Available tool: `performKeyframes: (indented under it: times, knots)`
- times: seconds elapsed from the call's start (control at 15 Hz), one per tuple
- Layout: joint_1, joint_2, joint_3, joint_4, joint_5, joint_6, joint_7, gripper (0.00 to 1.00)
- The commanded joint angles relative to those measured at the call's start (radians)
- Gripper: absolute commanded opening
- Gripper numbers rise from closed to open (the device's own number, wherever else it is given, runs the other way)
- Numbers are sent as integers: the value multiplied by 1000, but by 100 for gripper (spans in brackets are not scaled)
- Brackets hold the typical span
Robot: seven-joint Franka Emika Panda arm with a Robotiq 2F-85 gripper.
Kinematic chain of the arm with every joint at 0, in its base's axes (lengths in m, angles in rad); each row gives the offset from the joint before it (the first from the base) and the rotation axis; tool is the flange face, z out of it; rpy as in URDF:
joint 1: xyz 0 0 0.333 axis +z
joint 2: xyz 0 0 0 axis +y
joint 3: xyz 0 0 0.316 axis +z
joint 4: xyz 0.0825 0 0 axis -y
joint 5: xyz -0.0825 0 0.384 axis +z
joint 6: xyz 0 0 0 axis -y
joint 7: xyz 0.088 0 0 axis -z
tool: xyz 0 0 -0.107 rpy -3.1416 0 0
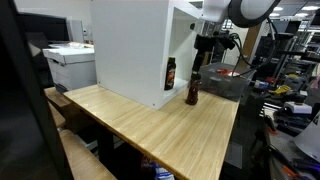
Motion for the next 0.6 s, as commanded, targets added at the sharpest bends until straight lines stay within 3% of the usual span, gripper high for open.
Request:
performKeyframes:
  times: [0.0, 0.47, 0.53]
  knots:
    - [-3, -136, -28, -130, 52, 66, -38, 100]
    - [-34, -260, -45, -328, 46, 303, 1, 100]
    - [-34, -197, -43, -253, 59, 303, -3, 100]
